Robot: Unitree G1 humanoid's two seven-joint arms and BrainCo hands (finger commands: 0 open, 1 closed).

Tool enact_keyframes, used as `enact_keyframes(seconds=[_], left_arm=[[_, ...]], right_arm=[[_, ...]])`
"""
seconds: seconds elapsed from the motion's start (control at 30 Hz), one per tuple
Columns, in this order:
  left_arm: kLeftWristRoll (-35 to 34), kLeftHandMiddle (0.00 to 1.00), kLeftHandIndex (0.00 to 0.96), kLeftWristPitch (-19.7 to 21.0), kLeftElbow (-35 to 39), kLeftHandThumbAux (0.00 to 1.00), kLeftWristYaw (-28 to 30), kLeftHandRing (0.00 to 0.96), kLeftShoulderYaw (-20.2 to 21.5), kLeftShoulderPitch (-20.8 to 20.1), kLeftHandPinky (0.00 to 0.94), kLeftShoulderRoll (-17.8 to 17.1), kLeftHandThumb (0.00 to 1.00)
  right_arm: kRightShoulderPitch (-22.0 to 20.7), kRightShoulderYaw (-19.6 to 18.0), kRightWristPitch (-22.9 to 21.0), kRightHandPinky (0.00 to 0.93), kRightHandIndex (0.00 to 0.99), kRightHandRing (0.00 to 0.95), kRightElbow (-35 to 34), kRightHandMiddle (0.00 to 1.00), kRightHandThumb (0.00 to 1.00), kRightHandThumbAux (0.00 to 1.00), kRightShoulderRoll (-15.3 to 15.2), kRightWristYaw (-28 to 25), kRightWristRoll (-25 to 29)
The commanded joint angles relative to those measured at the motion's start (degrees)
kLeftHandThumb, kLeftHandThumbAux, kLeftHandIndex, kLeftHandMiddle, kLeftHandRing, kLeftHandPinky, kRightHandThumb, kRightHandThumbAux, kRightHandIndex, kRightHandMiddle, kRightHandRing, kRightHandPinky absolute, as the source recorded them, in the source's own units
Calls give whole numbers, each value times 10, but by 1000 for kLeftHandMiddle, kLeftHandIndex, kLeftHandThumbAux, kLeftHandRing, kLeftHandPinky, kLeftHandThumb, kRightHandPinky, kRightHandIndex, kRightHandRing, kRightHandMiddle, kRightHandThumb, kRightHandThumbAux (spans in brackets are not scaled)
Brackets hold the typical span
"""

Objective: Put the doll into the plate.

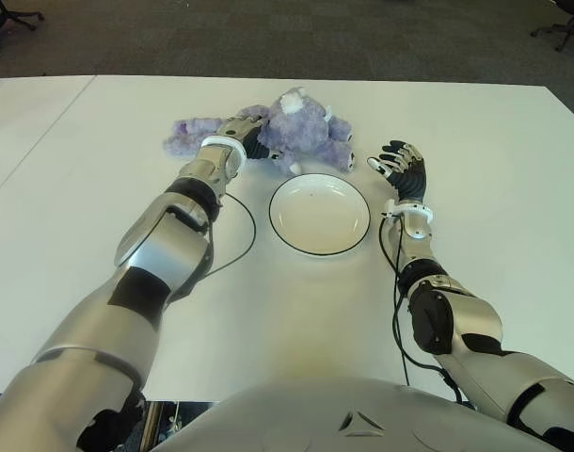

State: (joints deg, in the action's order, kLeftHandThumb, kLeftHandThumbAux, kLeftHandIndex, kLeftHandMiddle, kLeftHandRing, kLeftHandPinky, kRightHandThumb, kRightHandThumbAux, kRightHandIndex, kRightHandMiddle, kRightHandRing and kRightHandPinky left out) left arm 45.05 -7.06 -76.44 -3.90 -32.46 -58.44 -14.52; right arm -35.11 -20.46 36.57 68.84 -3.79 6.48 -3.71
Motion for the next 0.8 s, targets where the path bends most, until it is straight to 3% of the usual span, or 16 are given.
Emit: enact_keyframes(seconds=[0.03,0.47,0.57,0.7,0.8], left_arm=[[11,0,0,-23,-41,323,71,0,-20,115,0,-27,143],[31,0,0,-95,-25,311,50,0,-45,141,0,-88,133],[32,0,0,-134,-10,318,30,0,-50,169,0,-130,142],[24,0,0,-164,7,320,31,0,-47,187,0,-159,149],[3,0,0,-208,64,304,39,0,-32,231,0,-212,154]], right_arm=[[156,-13,-99,336,286,342,92,337,0,834,44,4,22],[151,-18,-91,351,286,359,90,347,44,867,49,-4,27],[153,-23,-99,346,284,352,91,344,31,853,47,0,31],[154,-26,-89,346,284,348,89,342,28,857,49,-7,33],[154,-30,-73,354,288,346,87,337,57,877,54,-20,38]])
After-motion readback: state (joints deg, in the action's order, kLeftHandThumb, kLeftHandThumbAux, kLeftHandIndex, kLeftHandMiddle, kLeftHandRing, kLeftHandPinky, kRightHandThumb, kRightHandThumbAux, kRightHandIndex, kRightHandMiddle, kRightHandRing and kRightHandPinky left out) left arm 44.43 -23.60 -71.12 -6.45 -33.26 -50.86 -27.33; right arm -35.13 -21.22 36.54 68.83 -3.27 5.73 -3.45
